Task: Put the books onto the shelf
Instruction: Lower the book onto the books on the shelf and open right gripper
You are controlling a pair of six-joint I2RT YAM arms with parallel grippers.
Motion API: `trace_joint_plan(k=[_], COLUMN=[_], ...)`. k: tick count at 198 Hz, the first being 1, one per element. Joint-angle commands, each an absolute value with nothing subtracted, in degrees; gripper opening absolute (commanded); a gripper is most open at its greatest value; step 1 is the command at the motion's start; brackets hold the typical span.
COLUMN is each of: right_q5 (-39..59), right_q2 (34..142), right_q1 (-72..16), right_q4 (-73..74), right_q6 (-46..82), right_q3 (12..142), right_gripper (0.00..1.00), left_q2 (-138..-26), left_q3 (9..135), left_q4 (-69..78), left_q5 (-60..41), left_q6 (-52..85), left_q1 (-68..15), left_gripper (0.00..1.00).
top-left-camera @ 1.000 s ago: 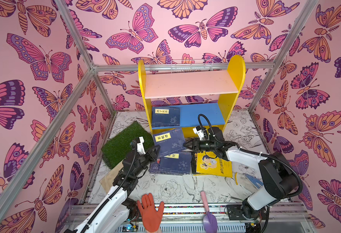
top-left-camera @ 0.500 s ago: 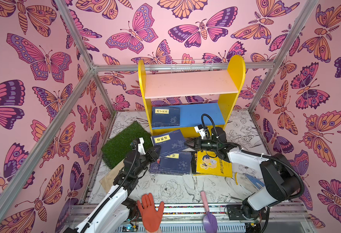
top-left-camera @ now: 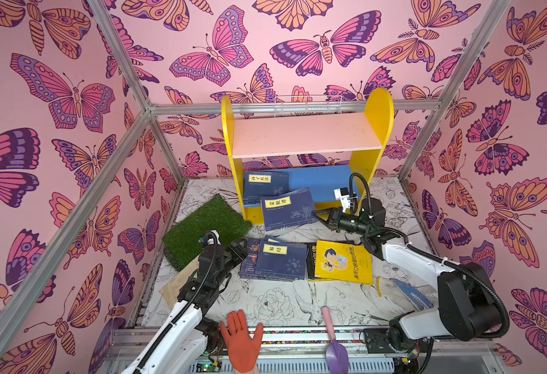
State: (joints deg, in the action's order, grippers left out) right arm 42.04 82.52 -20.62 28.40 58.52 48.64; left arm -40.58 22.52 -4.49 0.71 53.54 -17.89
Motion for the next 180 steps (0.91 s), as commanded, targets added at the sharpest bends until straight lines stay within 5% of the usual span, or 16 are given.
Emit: trace_joint_plan(k=[1, 86, 180], right_q5=[37.2, 29.6, 30.1], right_q2=[84.2, 111.9, 119.4], right_q1=[-20.5, -22.2, -26.0], right_q4=[25.9, 27.9, 22.3], right_q6=[53.4, 56.6, 55.8], right_q3=[56.7, 81.8, 87.3], right_gripper=[0.00, 0.00, 0.00], left_q2=[-40.5, -42.8, -42.9], left_q3=[21.0, 22.0, 21.9], left_q4=[-7.9, -7.5, -8.3], left_q5=[1.8, -0.6, -0.9], left_q6=[54.8, 53.7, 53.3], left_q1=[-17.4, -17.3, -17.3], left_gripper=[0.72, 0.72, 0.72])
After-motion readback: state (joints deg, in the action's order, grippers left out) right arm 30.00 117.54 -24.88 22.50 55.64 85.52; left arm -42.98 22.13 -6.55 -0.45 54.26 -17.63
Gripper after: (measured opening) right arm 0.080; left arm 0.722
